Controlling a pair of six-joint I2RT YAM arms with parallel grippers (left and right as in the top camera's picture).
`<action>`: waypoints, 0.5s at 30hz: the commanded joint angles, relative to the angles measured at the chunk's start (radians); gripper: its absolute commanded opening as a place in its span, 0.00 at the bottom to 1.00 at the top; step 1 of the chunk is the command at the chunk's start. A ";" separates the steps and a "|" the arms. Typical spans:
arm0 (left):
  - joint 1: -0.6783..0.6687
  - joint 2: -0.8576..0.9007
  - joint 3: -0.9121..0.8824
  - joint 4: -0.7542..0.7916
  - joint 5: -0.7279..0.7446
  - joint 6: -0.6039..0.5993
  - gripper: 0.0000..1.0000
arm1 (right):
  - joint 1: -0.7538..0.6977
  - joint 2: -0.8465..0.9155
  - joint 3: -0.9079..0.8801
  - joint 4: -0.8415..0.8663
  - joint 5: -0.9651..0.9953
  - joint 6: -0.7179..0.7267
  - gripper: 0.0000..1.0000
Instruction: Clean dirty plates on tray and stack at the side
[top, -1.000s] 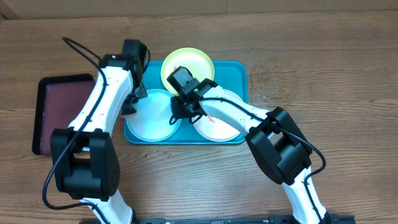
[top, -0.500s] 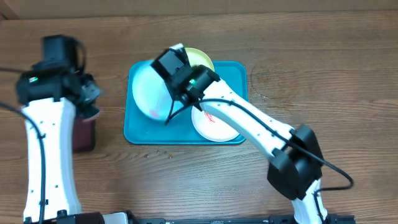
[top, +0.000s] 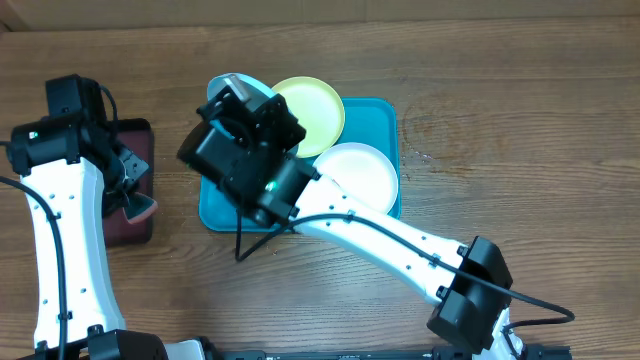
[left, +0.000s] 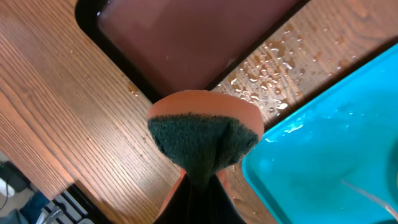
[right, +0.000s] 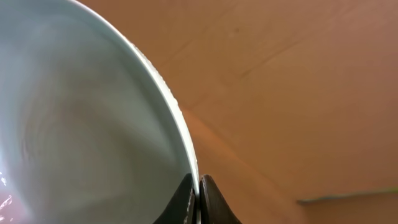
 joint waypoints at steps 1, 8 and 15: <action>0.004 0.002 -0.040 0.011 0.008 -0.020 0.04 | 0.024 -0.018 0.016 0.015 0.154 -0.127 0.04; 0.004 0.002 -0.071 0.024 0.009 -0.020 0.04 | 0.032 -0.018 0.016 -0.002 0.154 -0.097 0.04; 0.004 0.002 -0.071 0.032 0.009 -0.016 0.04 | -0.092 -0.018 0.016 -0.145 -0.290 0.240 0.04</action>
